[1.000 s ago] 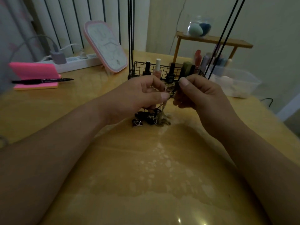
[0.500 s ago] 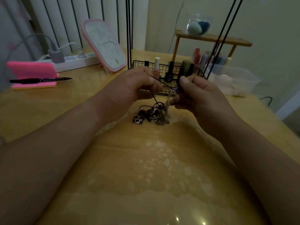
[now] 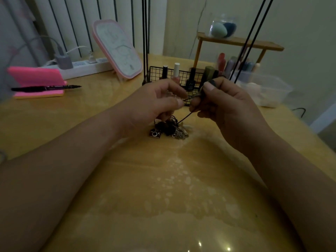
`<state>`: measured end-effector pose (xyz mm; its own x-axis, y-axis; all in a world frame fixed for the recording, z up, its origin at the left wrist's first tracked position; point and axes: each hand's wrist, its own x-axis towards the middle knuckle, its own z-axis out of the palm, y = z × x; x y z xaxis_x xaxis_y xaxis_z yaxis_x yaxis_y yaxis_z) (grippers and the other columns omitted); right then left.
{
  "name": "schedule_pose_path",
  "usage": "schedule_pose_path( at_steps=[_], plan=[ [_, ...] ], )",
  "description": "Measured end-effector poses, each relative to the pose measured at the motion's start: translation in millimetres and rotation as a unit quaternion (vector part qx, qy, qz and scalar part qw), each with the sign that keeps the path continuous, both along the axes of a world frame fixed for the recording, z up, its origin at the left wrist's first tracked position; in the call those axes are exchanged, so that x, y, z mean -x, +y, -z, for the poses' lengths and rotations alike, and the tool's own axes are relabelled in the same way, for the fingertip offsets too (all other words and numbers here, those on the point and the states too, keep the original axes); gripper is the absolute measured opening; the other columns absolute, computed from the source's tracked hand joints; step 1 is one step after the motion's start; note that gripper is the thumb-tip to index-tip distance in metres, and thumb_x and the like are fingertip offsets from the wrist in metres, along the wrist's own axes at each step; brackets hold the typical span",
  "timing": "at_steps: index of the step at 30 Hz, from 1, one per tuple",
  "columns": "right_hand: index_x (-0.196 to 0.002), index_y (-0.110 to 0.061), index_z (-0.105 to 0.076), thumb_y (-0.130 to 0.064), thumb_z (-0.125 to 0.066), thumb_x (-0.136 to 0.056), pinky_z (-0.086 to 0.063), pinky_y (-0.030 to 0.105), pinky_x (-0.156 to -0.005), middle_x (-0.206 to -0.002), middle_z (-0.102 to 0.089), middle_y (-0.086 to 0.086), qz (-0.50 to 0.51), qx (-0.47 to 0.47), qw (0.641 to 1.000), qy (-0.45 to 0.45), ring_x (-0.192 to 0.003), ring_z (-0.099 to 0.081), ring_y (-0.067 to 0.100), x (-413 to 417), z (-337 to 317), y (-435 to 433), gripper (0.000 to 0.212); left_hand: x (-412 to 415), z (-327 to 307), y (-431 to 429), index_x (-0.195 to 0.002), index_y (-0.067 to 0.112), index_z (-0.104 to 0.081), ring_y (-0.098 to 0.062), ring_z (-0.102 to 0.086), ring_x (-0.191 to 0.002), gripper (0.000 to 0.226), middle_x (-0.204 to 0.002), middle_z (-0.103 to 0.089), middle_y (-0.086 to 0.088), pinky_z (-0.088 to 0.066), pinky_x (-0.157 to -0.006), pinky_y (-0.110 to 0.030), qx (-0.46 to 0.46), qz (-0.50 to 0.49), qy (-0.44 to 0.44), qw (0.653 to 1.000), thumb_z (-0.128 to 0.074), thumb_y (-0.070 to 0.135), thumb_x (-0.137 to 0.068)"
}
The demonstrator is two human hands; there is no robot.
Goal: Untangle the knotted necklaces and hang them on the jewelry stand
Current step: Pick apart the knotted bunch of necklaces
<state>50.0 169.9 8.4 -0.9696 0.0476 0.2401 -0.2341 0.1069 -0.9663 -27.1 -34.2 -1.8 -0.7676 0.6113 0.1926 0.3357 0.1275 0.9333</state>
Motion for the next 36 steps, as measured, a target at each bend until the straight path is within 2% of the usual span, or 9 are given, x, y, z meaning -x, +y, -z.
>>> schedule_pose_path(
  at_steps=[5, 9, 12, 14, 16, 20, 25, 28, 36],
  plan=[
    [-0.112, -0.012, -0.06, -0.023, -0.047, -0.109, -0.057, 0.035, -0.083, -0.084, -0.067, 0.002, -0.018, 0.083, 0.996, 0.003, -0.086, -0.07, 0.021, -0.9, -5.4, 2.2, 0.016, -1.3, 4.0, 2.6, -0.101, 0.025, -0.074, -0.01, -0.069, -0.094, 0.012, -0.099, -0.074, 0.002, -0.055, -0.088, -0.031, 0.048, 0.0, 0.048, 0.998, -0.069, 0.014, -0.098],
    [-0.123, -0.009, -0.053, -0.021, -0.046, -0.11, -0.056, 0.033, -0.072, -0.081, -0.056, 0.002, -0.044, 0.144, 0.989, 0.006, -0.07, -0.058, 0.015, -2.2, -12.9, 4.3, 0.019, 1.3, 1.3, 2.2, -0.1, 0.02, -0.069, -0.021, -0.07, -0.109, 0.012, -0.11, -0.072, -0.001, -0.058, -0.098, -0.041, -0.053, 0.018, -0.009, 0.998, -0.06, 0.012, -0.103],
    [-0.125, -0.012, -0.05, -0.02, -0.045, -0.11, -0.05, 0.026, -0.063, -0.084, -0.058, 0.0, -0.062, 0.152, 0.986, 0.011, -0.067, -0.053, 0.011, -3.2, -15.8, 5.7, 0.018, 0.4, -2.5, 1.4, -0.108, 0.016, -0.066, -0.022, -0.071, -0.11, 0.012, -0.105, -0.075, -0.002, -0.057, -0.096, -0.039, -0.1, 0.036, -0.052, 0.993, -0.055, 0.012, -0.105],
    [-0.127, -0.011, -0.049, -0.019, -0.044, -0.111, -0.05, 0.026, -0.064, -0.088, -0.061, 0.002, -0.075, 0.155, 0.985, 0.017, -0.069, -0.053, 0.011, -3.8, -15.9, 5.1, 0.019, -3.5, -0.7, 2.9, -0.12, 0.02, -0.065, -0.012, -0.07, -0.112, 0.017, -0.111, -0.075, 0.004, -0.057, -0.096, -0.035, -0.03, 0.03, -0.013, 0.999, -0.061, 0.019, -0.103],
    [-0.122, -0.01, -0.052, -0.018, -0.042, -0.111, -0.052, 0.026, -0.067, -0.095, -0.064, 0.004, -0.089, 0.16, 0.983, 0.024, -0.073, -0.055, 0.012, -4.5, -16.6, 3.2, 0.017, -8.0, 4.0, 6.5, -0.13, 0.031, -0.059, 0.0, -0.066, -0.114, 0.037, -0.119, -0.071, 0.012, -0.056, -0.095, -0.029, 0.076, 0.031, 0.032, 0.996, -0.072, 0.034, -0.095],
    [-0.115, -0.014, -0.058, -0.015, -0.041, -0.111, -0.053, 0.024, -0.07, -0.11, -0.069, 0.005, -0.102, 0.178, 0.978, 0.043, -0.08, -0.06, 0.012, -6.0, -20.4, 1.0, 0.017, -19.3, 9.2, 17.1, -0.123, 0.039, -0.05, 0.004, -0.059, -0.105, 0.058, -0.116, -0.059, 0.018, -0.053, -0.086, -0.018, 0.199, 0.021, 0.113, 0.973, -0.082, 0.056, -0.078],
    [-0.125, -0.008, -0.051, -0.013, -0.038, -0.111, -0.054, 0.024, -0.074, -0.12, -0.069, 0.006, -0.117, 0.19, 0.973, 0.055, -0.09, -0.066, 0.013, -4.6, -21.4, 3.1, 0.02, -26.8, 9.4, 31.2, -0.095, 0.028, -0.049, -0.006, -0.051, -0.08, 0.054, -0.094, -0.05, 0.012, -0.044, -0.065, -0.026, 0.175, -0.08, 0.232, 0.954, -0.084, 0.063, -0.073],
    [-0.134, -0.01, -0.041, -0.013, -0.038, -0.111, -0.055, 0.025, -0.075, -0.122, -0.069, 0.007, -0.123, 0.188, 0.972, 0.063, -0.094, -0.067, 0.014, -1.9, -21.1, 3.2, 0.023, -29.2, 11.1, 36.8, -0.085, 0.026, -0.051, -0.006, -0.051, -0.072, 0.04, -0.082, -0.054, 0.01, -0.037, -0.059, -0.027, 0.174, -0.1, 0.262, 0.944, -0.077, 0.056, -0.084],
    [-0.129, -0.01, -0.047, -0.02, -0.049, -0.107, -0.046, 0.024, -0.065, -0.104, -0.063, 0.001, -0.028, 0.175, 0.984, 0.03, -0.077, -0.055, 0.011, 4.9, -14.5, 20.7, 0.025, -16.9, 11.7, 25.5, -0.095, 0.022, -0.063, -0.003, -0.056, -0.07, 0.009, -0.086, -0.064, 0.007, -0.041, -0.057, -0.012, 0.13, -0.084, 0.163, 0.974, -0.069, 0.029, -0.096]
  ],
)
